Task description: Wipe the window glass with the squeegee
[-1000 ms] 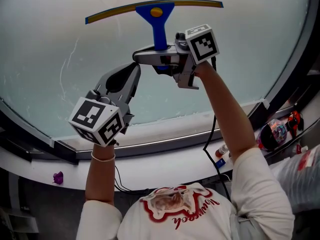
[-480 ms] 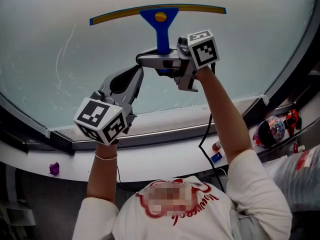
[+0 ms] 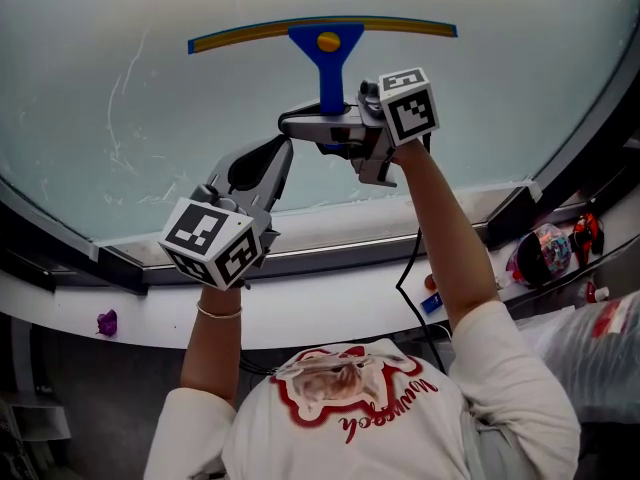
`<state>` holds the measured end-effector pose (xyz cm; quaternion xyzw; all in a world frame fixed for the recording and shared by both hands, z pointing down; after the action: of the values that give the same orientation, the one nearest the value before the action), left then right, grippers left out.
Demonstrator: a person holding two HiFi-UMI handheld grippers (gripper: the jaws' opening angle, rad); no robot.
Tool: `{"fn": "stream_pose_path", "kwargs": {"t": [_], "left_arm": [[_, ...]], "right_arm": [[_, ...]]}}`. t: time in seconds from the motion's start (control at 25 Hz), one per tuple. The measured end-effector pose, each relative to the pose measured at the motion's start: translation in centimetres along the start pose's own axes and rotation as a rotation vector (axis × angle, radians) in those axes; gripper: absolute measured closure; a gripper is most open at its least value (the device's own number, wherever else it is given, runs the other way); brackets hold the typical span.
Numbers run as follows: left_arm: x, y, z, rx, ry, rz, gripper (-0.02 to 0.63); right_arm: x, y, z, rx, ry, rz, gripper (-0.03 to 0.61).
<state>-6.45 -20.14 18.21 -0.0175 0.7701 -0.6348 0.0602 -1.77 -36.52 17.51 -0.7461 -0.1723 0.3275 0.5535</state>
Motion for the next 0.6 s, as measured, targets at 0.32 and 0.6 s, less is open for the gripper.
{"fn": "stream_pose_path", "kwargs": {"t": [0.32,0.6], "left_arm": [[0.0,-1.7,-0.3,0.027,0.004,-0.034,0.607],[0.3,-3.1,0.0,0.069,0.008,-0.065,0.607]], "right_arm": [[-0.7,-1.8,-0.3,0.0,0.002,0.019,0.545],[-1.9,-3.3,-0.8,-0.006,-0.003,0.043,0.545]]}}
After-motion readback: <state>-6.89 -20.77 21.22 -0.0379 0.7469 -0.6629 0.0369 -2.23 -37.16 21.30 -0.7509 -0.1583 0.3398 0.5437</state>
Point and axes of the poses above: the fingertips, and each gripper's own axes: z forward along the fingers, x to its left, y out of its top, the point moved 9 cm from there along -z, backward along the fingers, and after that the axes turned 7 degrees about -x, right-handed, at the moved point
